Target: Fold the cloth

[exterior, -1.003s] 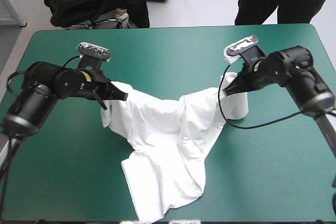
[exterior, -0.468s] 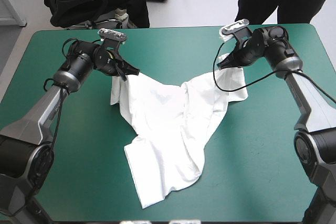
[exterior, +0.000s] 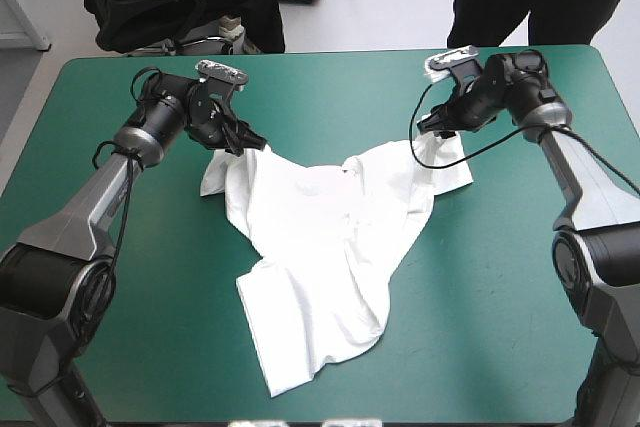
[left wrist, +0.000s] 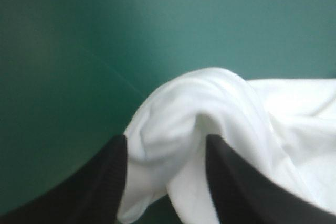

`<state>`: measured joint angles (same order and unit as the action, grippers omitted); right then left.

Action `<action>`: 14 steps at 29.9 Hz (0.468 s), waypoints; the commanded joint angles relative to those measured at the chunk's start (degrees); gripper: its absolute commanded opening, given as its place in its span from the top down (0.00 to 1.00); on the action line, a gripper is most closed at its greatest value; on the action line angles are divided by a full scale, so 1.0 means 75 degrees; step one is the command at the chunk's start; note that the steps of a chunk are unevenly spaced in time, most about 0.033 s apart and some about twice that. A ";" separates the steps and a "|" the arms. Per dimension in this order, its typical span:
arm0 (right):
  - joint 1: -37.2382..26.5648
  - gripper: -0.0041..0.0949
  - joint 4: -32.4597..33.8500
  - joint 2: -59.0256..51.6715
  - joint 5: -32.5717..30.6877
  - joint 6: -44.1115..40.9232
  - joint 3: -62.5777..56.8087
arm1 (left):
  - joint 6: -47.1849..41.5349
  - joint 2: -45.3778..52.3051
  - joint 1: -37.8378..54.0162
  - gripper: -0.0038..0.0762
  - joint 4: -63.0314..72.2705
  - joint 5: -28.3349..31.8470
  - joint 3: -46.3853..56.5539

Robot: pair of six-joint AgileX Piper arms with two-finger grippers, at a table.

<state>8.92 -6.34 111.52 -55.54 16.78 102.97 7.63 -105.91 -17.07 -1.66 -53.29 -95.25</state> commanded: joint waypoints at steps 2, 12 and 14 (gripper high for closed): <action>-0.0690 0.17 -0.0490 -0.0837 -0.0420 0.0066 0.0519 | 0.0008 0.1000 -0.0008 0.26 -0.0009 -0.0260 -0.0452; -0.1450 0.24 -0.0776 -0.2656 -0.1334 0.0371 0.0404 | -0.0120 0.3129 -0.0008 0.26 0.0992 -0.2752 -0.0402; -0.1450 0.24 -0.0815 -0.2969 -0.1412 0.0386 0.0241 | -0.0233 0.3451 -0.0109 0.26 0.1118 -0.2765 -0.0222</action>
<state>-1.61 -11.01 94.89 -66.84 18.89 104.70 7.31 -85.40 -17.02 4.03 -70.49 -96.74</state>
